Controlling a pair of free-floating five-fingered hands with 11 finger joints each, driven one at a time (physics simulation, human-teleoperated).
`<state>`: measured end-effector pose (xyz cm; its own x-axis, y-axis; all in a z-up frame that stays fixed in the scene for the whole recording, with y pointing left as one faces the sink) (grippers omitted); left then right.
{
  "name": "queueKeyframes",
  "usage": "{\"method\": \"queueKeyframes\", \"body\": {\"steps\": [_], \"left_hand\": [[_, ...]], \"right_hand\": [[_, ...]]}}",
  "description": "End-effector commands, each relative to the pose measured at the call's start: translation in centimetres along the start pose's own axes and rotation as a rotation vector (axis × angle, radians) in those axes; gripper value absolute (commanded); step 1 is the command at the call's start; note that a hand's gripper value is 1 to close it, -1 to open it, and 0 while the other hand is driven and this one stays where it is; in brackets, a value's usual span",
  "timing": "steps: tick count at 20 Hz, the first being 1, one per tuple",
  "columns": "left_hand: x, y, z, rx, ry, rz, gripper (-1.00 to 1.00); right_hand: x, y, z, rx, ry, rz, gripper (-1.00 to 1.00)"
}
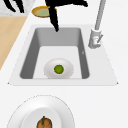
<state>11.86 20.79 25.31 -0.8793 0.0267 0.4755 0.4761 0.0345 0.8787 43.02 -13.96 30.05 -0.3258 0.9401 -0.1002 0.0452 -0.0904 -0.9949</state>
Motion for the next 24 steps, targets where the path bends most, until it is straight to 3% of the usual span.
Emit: {"method": "queueKeyframes", "body": {"steps": [1, 16, 24], "left_hand": [[0.0, 0.0, 0.0, 0.000, 0.000, 0.000, 0.00], [0.0, 0.0, 0.0, 0.000, 0.000, 0.000, 0.00], [0.0, 0.0, 0.0, 0.000, 0.000, 0.000, 0.00]], "right_hand": [[-0.3, 0.3, -1.9, 0.104, -0.010, -0.036, -1.00], [-1.5, 0.8, -10.6, 0.394, -0.010, -0.125, -1.00], [-2.6, 3.7, -15.0, 0.531, -0.006, -0.151, -1.00]]}}
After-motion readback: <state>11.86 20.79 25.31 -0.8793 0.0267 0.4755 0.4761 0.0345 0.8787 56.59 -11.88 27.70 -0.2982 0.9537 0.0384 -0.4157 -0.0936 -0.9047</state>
